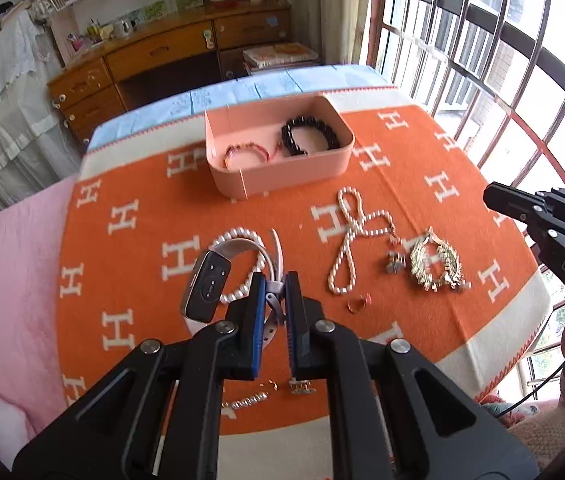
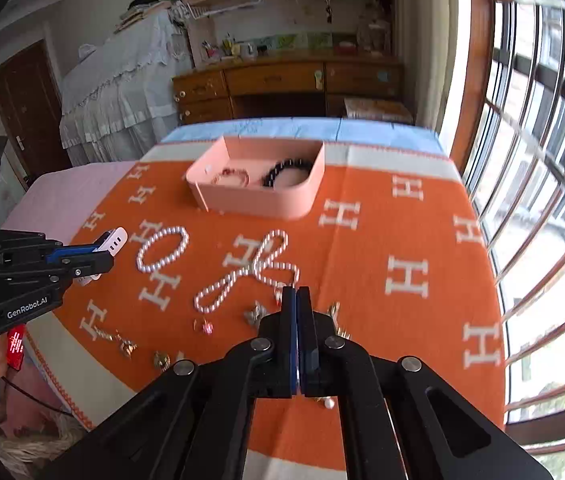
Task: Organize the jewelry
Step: 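Grasp the white smartwatch band with the left tool while the right tool holds the comb, then carry the smartwatch and comb into the pink box and open both tools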
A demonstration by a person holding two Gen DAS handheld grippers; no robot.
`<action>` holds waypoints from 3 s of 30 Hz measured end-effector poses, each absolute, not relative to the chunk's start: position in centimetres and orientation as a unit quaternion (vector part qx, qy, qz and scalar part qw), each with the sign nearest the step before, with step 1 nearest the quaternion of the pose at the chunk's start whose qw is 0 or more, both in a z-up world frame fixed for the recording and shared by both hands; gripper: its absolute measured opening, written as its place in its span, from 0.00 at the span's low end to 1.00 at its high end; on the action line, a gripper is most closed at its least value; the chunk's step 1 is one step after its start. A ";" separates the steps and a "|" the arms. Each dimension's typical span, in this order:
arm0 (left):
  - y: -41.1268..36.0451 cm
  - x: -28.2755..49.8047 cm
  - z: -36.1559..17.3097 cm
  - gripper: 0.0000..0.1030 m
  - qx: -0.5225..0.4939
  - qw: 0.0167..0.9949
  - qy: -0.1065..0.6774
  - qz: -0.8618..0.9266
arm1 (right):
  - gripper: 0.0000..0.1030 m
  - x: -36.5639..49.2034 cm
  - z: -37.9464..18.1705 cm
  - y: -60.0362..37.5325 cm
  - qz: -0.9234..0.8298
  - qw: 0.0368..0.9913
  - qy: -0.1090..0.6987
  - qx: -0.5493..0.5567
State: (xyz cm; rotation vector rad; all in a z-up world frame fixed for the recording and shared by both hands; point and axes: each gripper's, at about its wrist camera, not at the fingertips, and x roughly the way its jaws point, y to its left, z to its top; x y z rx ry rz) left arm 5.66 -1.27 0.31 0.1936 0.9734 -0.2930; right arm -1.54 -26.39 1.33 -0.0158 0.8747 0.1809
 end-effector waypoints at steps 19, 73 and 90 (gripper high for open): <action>-3.2 14.0 6.7 0.07 0.100 0.882 0.443 -0.122 | 0.13 2.2 -0.1 -26.8 0.213 0.832 0.512 -0.011; -5.6 29.7 -5.9 0.15 0.054 0.849 0.513 -0.112 | 0.07 27.2 -2.6 -22.4 0.114 0.846 0.501 0.142; -2.2 24.9 -2.7 0.27 0.058 0.856 0.498 -0.127 | 0.28 25.5 -3.1 -21.7 0.139 0.849 0.490 0.145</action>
